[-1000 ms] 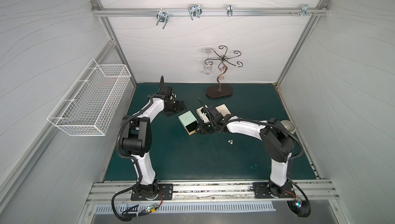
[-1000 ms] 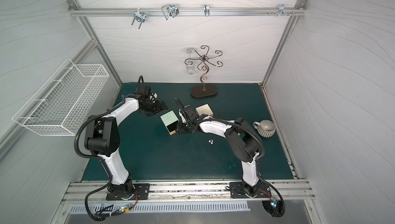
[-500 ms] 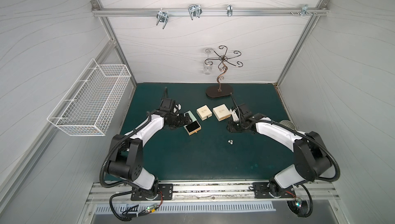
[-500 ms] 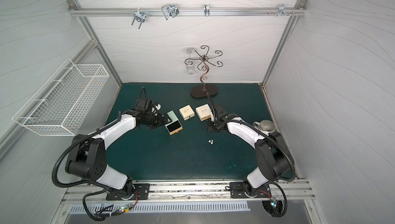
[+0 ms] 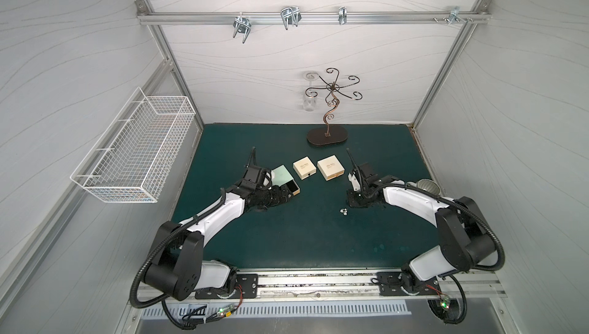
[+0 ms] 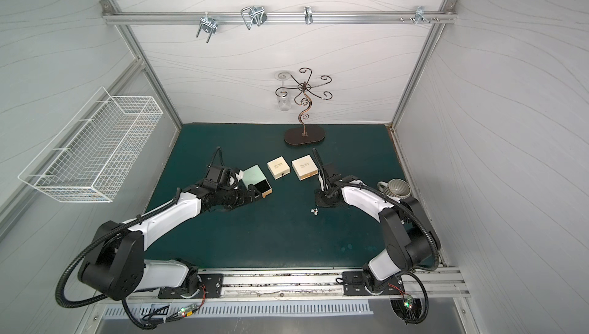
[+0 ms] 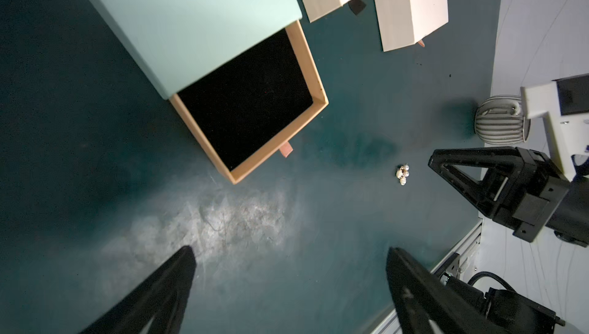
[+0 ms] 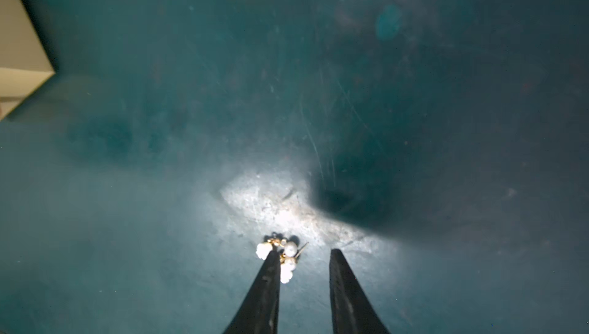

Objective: Place the earrings into the drawer-style jewelry box
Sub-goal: Pick up the earring from the center of the board.

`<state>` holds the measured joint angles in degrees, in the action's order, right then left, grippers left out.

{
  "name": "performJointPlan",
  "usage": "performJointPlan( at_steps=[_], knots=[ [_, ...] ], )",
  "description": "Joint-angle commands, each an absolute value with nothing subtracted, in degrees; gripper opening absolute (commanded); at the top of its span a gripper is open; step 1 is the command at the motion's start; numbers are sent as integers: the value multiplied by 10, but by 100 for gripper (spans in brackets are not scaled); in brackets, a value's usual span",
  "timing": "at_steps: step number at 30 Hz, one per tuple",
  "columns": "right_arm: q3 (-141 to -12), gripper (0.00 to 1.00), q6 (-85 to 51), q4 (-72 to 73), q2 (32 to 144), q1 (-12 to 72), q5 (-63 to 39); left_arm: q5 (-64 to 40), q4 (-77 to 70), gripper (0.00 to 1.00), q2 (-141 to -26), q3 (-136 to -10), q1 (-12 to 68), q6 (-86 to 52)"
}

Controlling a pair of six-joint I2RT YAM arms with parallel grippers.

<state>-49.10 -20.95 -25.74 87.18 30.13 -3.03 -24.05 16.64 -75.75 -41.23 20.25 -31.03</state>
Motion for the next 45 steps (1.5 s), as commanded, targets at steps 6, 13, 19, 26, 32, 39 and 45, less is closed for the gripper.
performJointPlan(
  at_steps=[6, 13, 19, 26, 32, 39, 45],
  knots=[
    [-487, 28, -193, -260, 864, 301, -35, -206, 161, 98, -679, -376, 219, -332],
    [-489, 28, -192, -264, 865, 306, -35, -214, 169, 98, -669, -372, 222, -330],
    [-496, 28, -189, -273, 868, 319, -31, -227, 162, 99, -671, -362, 227, -331],
    [-506, 28, -183, -292, 865, 325, -27, -254, 163, 99, -671, -360, 241, -318],
    [-511, 27, -176, -301, 874, 328, -23, -270, 153, 99, -678, -346, 244, -325],
    [-523, 24, -171, -294, 905, 335, -25, -267, 143, 99, -680, -341, 253, -331],
    [-533, 21, -165, -293, 929, 337, -25, -267, 139, 99, -685, -341, 258, -333]
  ],
)
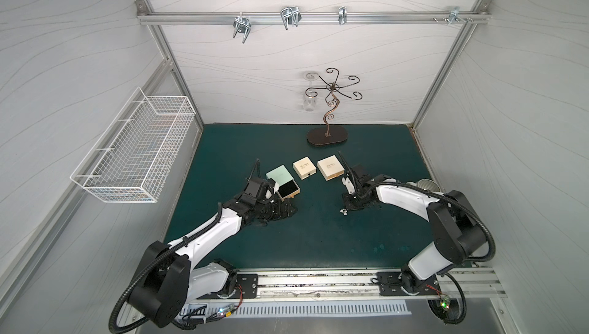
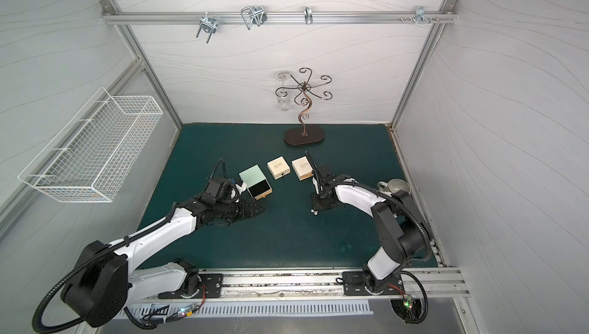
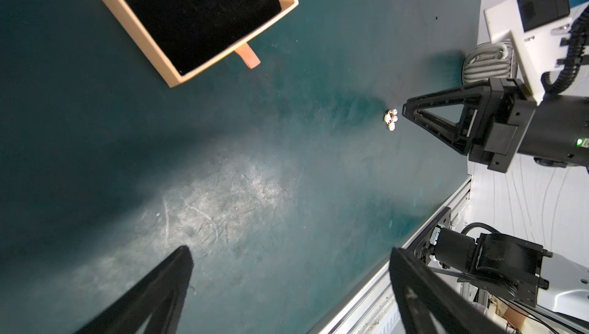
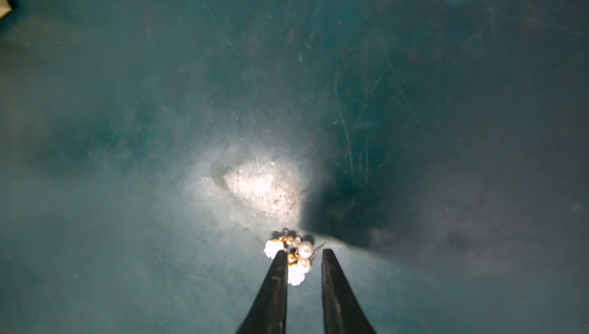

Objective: Place the earrings into the drawer-style jewelry box
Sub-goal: Pick up the earring from the center of the board.

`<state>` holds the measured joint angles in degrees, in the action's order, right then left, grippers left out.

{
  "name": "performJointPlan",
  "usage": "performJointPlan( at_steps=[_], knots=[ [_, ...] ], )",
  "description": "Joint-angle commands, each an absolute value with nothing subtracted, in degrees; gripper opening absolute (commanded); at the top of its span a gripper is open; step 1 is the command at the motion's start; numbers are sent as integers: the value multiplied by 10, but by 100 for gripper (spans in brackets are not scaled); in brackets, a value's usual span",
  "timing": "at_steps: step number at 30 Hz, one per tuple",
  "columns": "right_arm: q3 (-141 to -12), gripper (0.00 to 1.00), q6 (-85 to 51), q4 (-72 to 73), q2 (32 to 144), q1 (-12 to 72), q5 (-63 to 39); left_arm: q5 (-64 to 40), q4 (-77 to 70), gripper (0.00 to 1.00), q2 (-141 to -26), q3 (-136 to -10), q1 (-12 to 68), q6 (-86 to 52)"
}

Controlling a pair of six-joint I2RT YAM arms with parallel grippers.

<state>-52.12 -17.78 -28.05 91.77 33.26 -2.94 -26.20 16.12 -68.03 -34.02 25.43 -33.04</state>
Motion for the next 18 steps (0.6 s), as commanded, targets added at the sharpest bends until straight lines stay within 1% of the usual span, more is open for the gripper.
performJointPlan(
  at_steps=[1, 7, 18],
  knots=[
    [-533, 21, -164, -293, 931, 337, -25, -267, 138, 99, -686, -341, 259, -333],
    [-531, 21, -162, -290, 946, 337, -25, -268, 132, 99, -695, -341, 263, -335],
    [-528, 14, -162, -285, 954, 337, -27, -267, 126, 99, -701, -340, 266, -337]
  ],
)
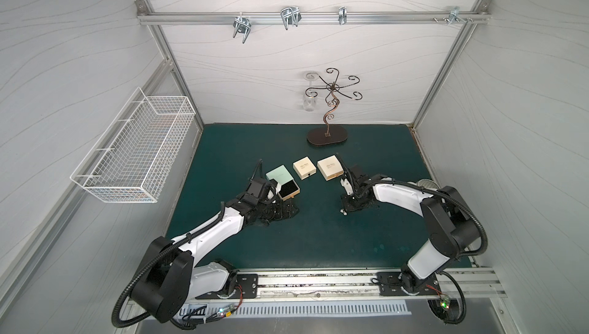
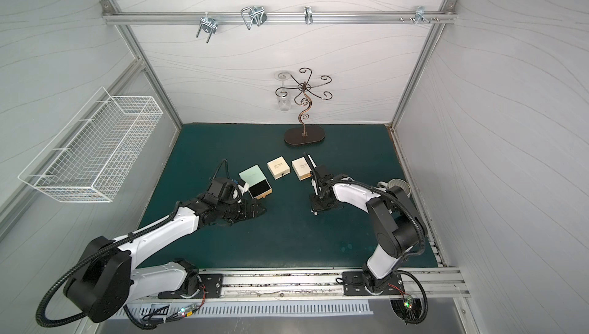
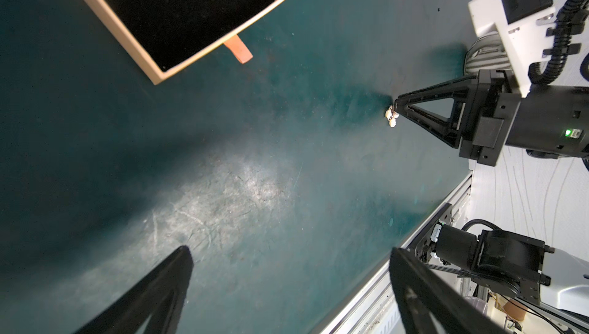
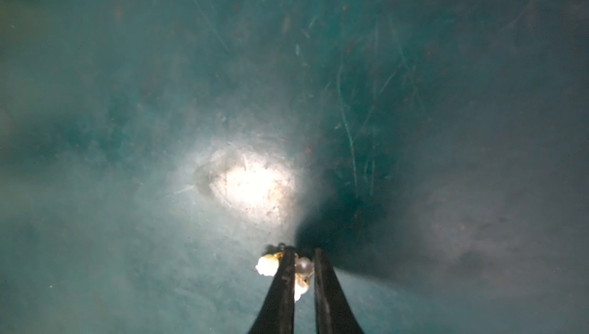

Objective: Place the earrings into the drawer-style jewelry box
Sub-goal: Pick up the earring from the center of the board.

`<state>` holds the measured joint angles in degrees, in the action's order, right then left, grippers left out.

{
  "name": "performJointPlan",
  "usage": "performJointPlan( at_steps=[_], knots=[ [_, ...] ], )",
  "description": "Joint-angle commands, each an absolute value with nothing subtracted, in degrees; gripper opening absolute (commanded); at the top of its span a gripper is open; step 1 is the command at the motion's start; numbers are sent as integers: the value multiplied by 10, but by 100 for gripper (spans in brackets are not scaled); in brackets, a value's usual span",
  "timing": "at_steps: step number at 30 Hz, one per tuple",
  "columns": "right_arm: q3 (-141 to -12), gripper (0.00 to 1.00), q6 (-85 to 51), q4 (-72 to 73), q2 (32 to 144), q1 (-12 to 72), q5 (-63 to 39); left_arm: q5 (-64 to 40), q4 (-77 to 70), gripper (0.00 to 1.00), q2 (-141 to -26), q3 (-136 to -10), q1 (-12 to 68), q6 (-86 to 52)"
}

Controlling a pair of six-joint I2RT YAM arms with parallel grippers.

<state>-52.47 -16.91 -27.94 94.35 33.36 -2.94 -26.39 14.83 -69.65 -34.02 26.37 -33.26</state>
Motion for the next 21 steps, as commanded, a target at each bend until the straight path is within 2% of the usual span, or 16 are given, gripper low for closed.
performJointPlan(
  at_steps=[1, 6, 15, 21],
  knots=[
    [-527, 14, -163, -284, 954, 337, -28, -267, 126, 99, -701, -341, 267, -338],
    [-526, 14, -164, -283, 954, 337, -31, -265, 127, 99, -700, -340, 268, -338],
    [-535, 7, -165, -291, 932, 337, -31, -264, 128, 99, -697, -340, 269, -339],
    [-547, 8, -165, -301, 913, 337, -35, -263, 125, 99, -690, -339, 269, -357]
  ],
)
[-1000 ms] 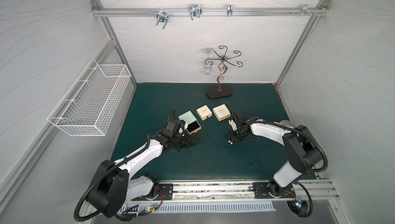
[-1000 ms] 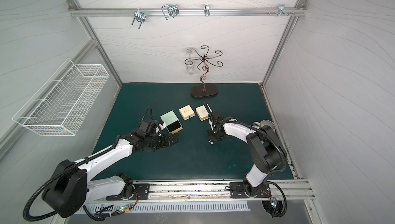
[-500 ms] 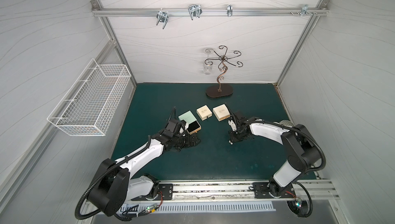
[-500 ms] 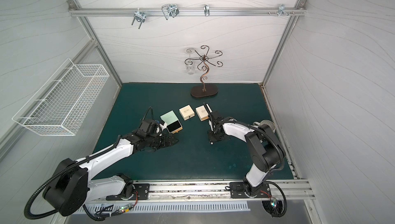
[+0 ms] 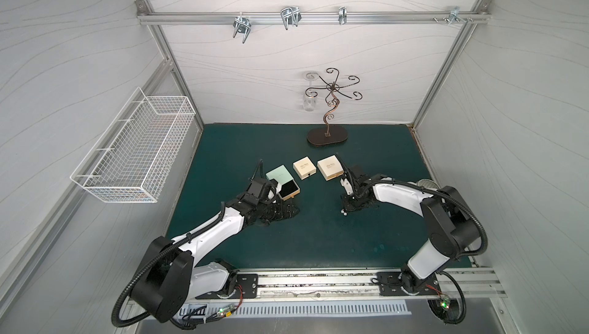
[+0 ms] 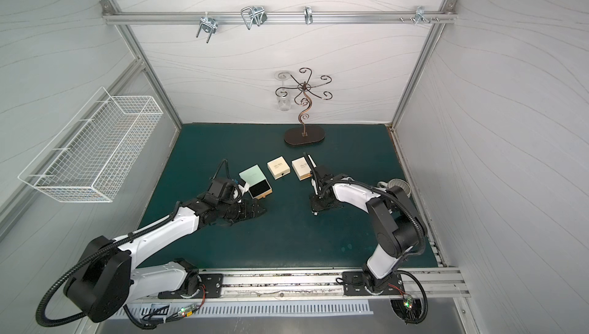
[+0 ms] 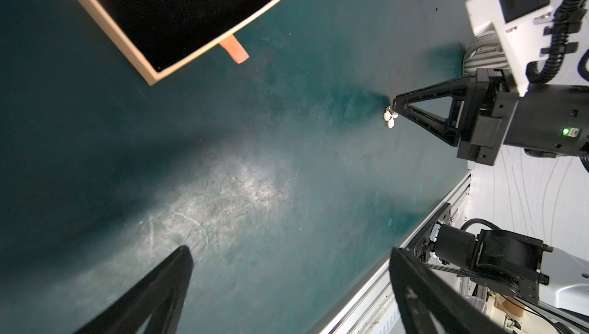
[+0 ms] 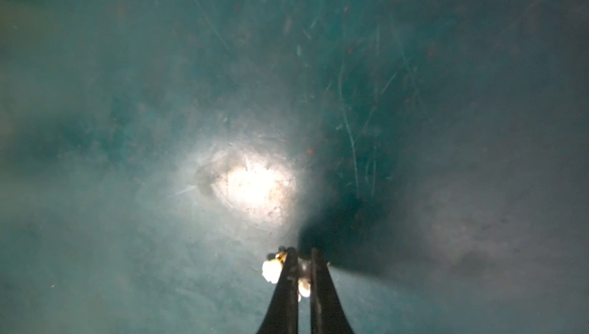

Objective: Place the earrings into the drawer-style jewelry box
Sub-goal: Pick up the earring from the center of the board.

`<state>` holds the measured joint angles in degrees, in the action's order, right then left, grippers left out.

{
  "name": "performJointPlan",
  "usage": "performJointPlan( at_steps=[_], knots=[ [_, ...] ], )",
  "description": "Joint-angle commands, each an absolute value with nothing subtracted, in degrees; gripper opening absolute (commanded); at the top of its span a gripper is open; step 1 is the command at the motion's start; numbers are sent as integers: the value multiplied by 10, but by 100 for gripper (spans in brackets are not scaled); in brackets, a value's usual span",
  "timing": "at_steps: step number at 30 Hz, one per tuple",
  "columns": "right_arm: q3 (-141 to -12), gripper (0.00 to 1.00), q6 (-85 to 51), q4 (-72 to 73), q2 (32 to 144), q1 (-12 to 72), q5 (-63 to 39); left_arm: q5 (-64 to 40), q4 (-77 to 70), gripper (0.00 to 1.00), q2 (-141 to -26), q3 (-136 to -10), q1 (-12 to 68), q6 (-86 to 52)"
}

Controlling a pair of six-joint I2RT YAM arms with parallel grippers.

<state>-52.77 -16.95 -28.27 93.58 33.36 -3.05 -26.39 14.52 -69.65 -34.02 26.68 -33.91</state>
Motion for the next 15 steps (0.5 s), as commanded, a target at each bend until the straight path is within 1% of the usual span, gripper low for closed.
performJointPlan(
  at_steps=[1, 6, 15],
  knots=[
    [-551, 8, -165, -303, 910, 337, -34, -262, 123, 99, -688, -339, 269, -363],
    [-567, 8, -162, -315, 899, 338, -38, -250, 130, 99, -670, -334, 269, -393],
    [-621, 8, -159, -323, 906, 358, -45, -223, 185, 99, -616, -319, 268, -400]
  ],
)
